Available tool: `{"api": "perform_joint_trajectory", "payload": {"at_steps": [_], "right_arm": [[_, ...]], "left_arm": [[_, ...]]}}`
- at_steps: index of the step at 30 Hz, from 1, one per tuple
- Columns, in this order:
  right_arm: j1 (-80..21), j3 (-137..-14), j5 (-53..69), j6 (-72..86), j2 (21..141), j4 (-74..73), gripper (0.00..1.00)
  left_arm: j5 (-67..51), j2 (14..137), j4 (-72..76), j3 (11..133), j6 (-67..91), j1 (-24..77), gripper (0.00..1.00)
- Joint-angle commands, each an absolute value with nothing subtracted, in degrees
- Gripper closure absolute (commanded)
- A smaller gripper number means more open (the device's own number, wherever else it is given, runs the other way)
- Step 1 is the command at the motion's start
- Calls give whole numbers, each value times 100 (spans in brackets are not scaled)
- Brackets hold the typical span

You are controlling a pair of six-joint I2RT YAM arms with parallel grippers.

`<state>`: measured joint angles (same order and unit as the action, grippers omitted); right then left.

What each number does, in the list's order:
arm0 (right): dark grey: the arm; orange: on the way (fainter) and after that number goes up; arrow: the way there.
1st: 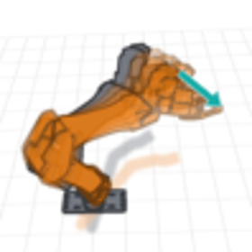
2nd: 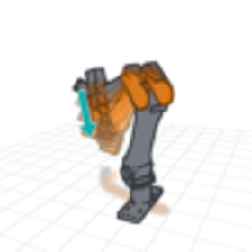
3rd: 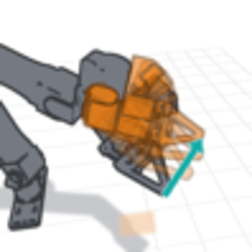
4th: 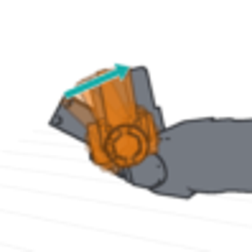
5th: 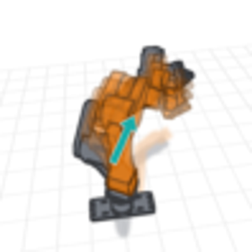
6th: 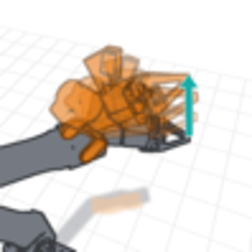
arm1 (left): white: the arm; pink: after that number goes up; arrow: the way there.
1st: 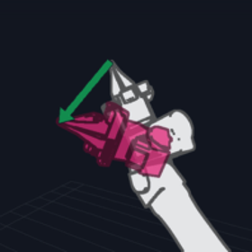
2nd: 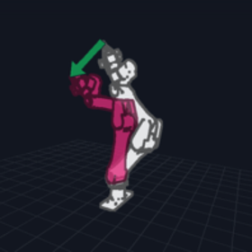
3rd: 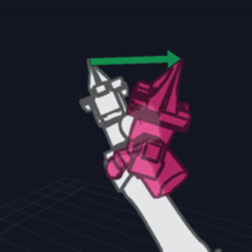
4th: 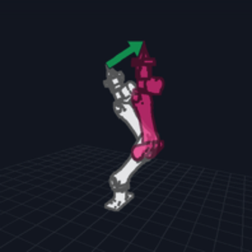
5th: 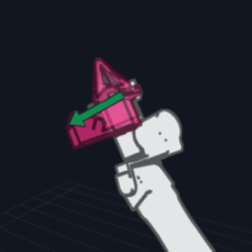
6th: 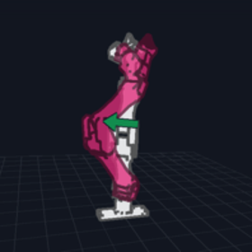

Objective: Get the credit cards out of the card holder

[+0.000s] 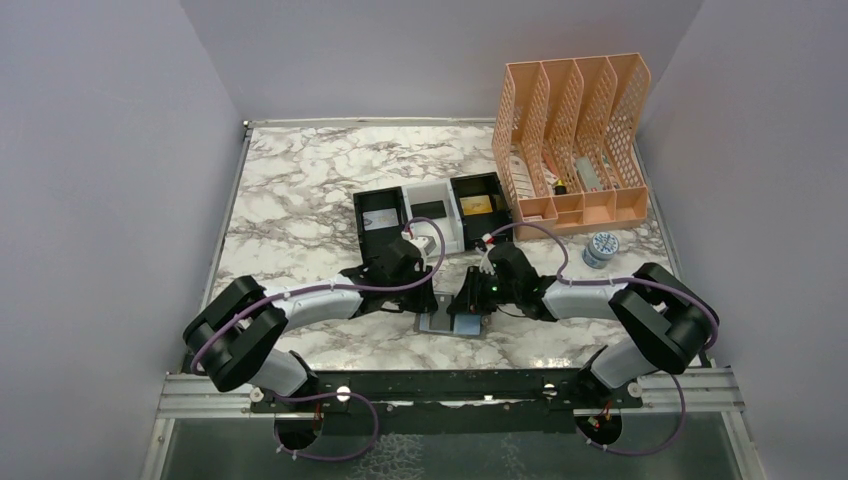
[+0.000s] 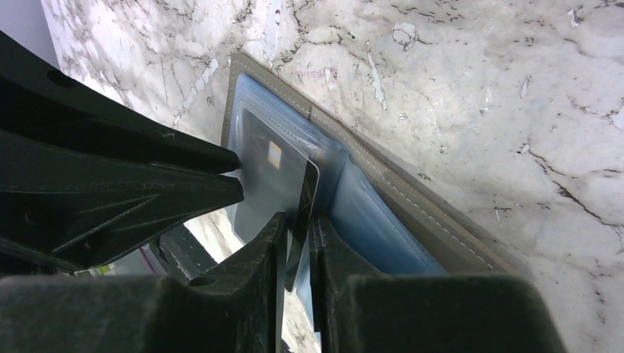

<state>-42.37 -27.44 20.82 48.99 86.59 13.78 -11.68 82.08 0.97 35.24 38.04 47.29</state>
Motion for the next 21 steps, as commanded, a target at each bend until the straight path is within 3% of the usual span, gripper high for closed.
{"api": "perform_joint_trajectory", "payload": {"at_steps": [1, 16, 21], "right_arm": [[-4263, -2671, 2050, 4987, 8782, 1567, 86], [-4263, -2760, 2127, 5011, 8435, 1284, 81], [-4258, -2712, 2232, 4982, 8415, 1423, 86]], "left_arm": [[-902, 8311, 80, 3651, 3838, 4847, 80], [-436, 8337, -467, 3674, 3776, 4849, 76], [-264, 8361, -638, 3746, 3718, 4849, 75]]}}
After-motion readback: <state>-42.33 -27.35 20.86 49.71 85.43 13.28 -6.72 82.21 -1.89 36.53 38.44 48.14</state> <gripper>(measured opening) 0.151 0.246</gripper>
